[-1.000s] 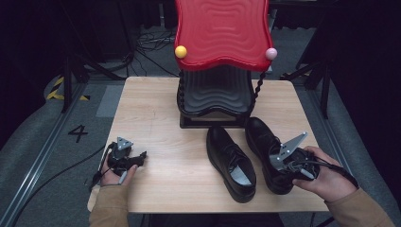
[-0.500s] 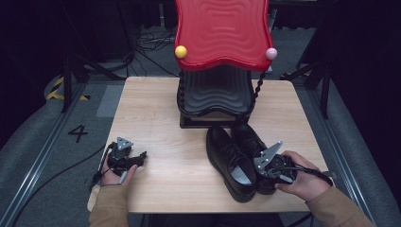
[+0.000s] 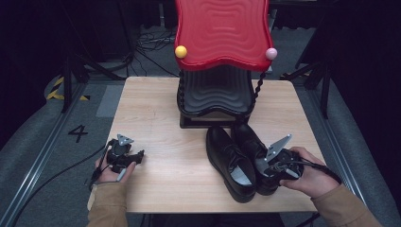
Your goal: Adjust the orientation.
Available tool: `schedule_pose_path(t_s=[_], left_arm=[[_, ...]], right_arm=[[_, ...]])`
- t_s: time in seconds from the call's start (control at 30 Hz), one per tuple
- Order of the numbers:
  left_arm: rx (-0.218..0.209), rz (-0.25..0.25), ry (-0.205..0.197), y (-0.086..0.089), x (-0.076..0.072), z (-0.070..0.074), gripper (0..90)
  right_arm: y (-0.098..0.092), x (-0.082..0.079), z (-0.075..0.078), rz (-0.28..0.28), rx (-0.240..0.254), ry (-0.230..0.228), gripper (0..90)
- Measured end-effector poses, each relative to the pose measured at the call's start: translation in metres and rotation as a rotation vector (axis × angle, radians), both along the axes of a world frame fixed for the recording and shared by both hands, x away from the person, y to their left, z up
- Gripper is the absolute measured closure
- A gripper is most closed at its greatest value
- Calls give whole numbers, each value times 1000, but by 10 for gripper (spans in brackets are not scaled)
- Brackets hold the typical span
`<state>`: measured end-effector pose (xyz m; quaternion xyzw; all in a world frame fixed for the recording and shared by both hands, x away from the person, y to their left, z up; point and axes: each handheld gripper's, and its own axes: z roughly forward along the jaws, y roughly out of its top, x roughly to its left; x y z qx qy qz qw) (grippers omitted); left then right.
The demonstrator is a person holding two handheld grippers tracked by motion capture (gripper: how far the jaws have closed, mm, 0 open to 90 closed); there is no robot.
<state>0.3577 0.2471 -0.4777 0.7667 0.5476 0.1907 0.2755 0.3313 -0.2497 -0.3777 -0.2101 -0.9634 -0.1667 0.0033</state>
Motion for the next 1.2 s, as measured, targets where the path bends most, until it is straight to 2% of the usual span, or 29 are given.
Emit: schedule_pose_path(t_s=[0.1, 0.13, 0.2, 0.27, 0.33, 0.37, 0.4, 0.43, 0.5, 0.57, 0.6, 0.67, 0.83, 0.9, 0.93, 1.03, 1.1, 1.2], left_arm=[[-12, 26, 11, 1, 0, 8, 431], [-25, 21, 24, 2, 0, 11, 432], [-64, 3, 67, 4, 1, 15, 432], [-68, 11, 72, 5, 1, 21, 432], [-83, 12, 85, 6, 1, 23, 438], [-119, 0, 117, 8, 3, 26, 438], [-133, -1, 132, 9, 3, 29, 426], [-132, -4, 141, 9, 4, 31, 435], [-104, 14, 154, 7, 3, 34, 439], [-110, 26, 142, 6, 0, 36, 407], [-148, 48, 140, 8, -3, 36, 395], [-176, 69, 134, 9, -5, 37, 381], [-165, 68, 162, 9, -4, 41, 320], [-156, 58, 172, 9, -4, 42, 308], [-153, 57, 177, 8, -4, 43, 300], [-129, 49, 191, 7, -5, 44, 278], [-123, 31, 216, 7, -4, 44, 274], [-117, 21, 226, 5, -4, 44, 258]], right_arm=[[-4, 3, 8, -50, 6, -3, 632], [-6, 4, 10, -99, 18, 3, 625], [-8, 6, 12, -154, 28, 5, 620], [-8, 8, 13, -181, 25, -3, 608], [-9, 9, 14, -223, 63, 21, 610], [-9, 9, 14, -223, 63, 21, 610], [-8, 10, 15, -247, 75, 47, 612], [-7, 12, 16, -274, 76, 73, 600], [-5, 14, 16, -315, 71, 81, 584], [-2, 15, 18, -361, 66, 92, 570], [-1, 16, 19, -363, 66, 95, 564], [3, 16, 20, -359, 67, 84, 542], [13, 18, 21, -359, 38, 67, 507], [16, 19, 21, -362, 38, 63, 521], [18, 20, 20, -380, 34, 76, 523], [21, 20, 20, -381, 24, 75, 523], [24, 21, 19, -398, 58, 111, 515], [29, 21, 19, -424, 62, 123, 500]])
